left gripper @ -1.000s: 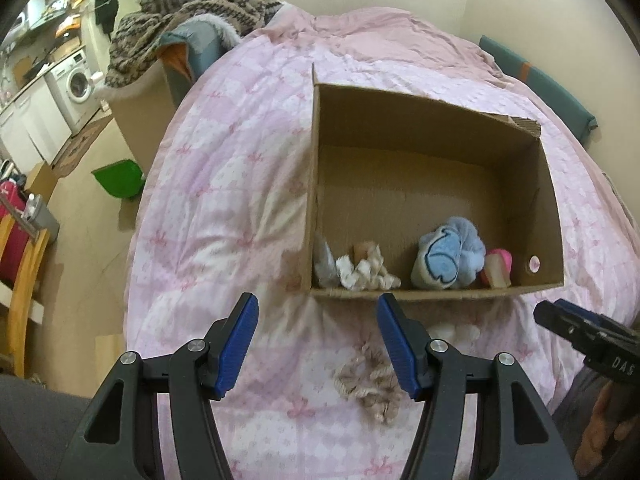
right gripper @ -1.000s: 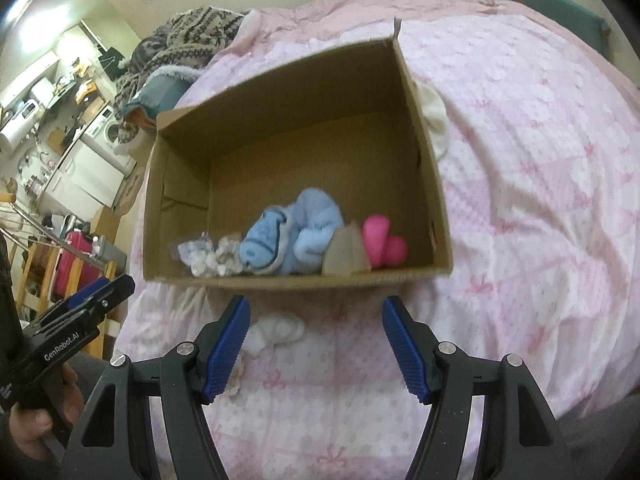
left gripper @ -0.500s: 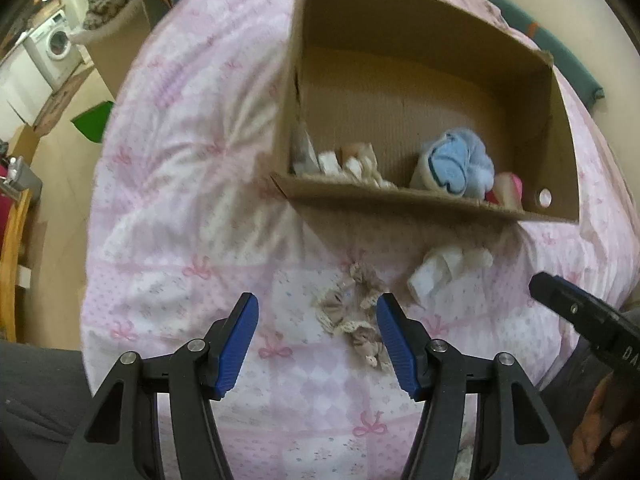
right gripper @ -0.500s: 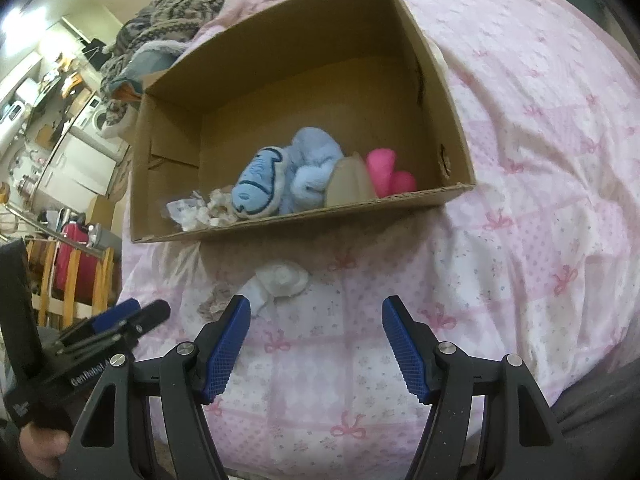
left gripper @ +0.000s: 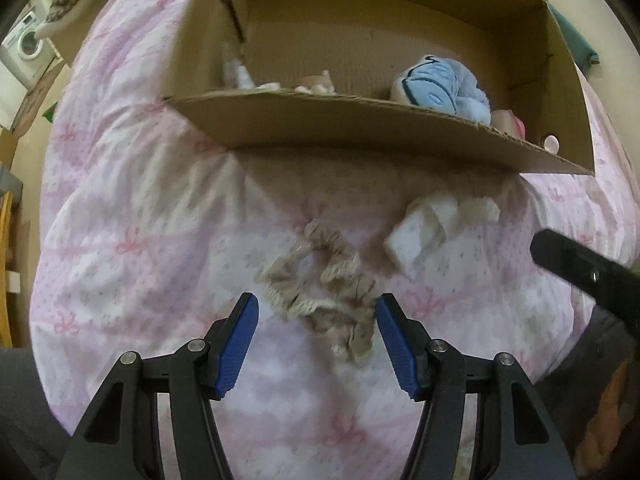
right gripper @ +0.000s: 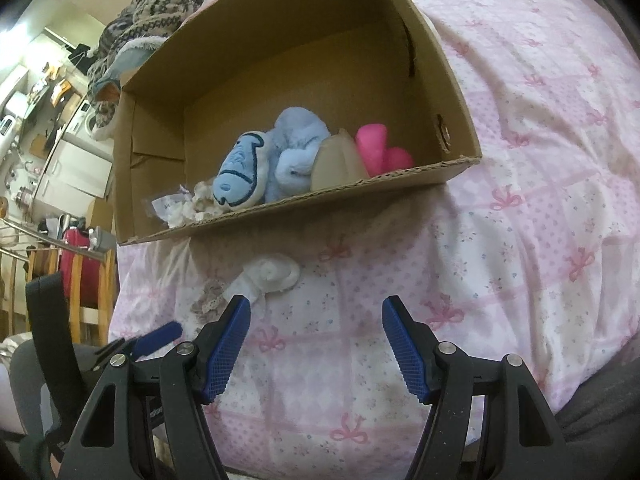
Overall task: Organize soft objects
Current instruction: 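Move both tools back toward the remaining items beside the box, then grasp the beige lace scrunchie with the left tool, then grasp the white sock with the right tool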
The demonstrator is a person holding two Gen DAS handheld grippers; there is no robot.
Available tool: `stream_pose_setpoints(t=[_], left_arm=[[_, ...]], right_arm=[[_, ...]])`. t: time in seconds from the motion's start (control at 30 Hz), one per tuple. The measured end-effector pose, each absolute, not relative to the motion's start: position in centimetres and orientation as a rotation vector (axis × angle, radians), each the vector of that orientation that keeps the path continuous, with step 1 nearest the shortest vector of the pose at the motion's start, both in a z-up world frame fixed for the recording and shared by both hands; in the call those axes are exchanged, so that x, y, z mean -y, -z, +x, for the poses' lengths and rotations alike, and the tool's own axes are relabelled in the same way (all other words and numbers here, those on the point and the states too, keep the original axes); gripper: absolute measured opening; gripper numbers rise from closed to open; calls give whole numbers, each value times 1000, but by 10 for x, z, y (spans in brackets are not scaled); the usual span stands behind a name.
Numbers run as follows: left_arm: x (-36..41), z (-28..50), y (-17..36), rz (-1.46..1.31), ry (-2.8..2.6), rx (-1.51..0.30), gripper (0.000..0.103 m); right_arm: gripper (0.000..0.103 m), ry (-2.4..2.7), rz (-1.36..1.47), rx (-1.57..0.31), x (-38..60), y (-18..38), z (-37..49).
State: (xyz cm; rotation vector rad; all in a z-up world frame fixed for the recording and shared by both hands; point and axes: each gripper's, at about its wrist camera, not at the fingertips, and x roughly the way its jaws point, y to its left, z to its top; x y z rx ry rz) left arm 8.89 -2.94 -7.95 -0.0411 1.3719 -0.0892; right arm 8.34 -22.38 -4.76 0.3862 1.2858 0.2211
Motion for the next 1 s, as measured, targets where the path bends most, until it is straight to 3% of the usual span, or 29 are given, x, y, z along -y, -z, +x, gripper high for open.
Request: stream_pose_setpoints(t=[0.1,0.23,0.3,0.73,1.0], left_arm=[[37,95,87,-14,85,-1381,55],[42,96,91,-28,116,-1406,15],[41,94,90,-34,128,-1411,11],[-7,65,18,-130,31,-1237,10],[-31,77,22,-176,-20,-1232,10]], right_arm=[[72,-215,382,-1293,225,49,84],[72,-203,393,-1305,229,53,85],[72,-203,390,-1306,229,53,85],[72,-335,213,-1279,187,48,94],[74,-389,-15,-1302,139,71,104]])
